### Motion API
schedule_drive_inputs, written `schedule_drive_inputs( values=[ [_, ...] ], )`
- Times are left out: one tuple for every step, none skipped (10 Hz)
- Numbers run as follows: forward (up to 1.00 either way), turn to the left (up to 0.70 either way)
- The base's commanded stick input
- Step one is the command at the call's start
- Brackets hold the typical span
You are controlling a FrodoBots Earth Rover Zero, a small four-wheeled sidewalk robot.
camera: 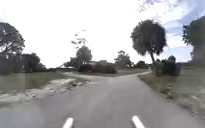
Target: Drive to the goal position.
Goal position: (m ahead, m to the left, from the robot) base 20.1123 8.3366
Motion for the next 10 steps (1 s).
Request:
schedule_drive_inputs(
  values=[
    [0.69,0.03],
    [0.69,0.03],
    [0.69,0.03],
    [0.69,0.03],
    [0.69,0.03],
    [0.69,0.03],
    [0.69,0.03],
    [0.69,0.03],
    [0.69,0.03],
    [0.69,0.03]
  ],
)
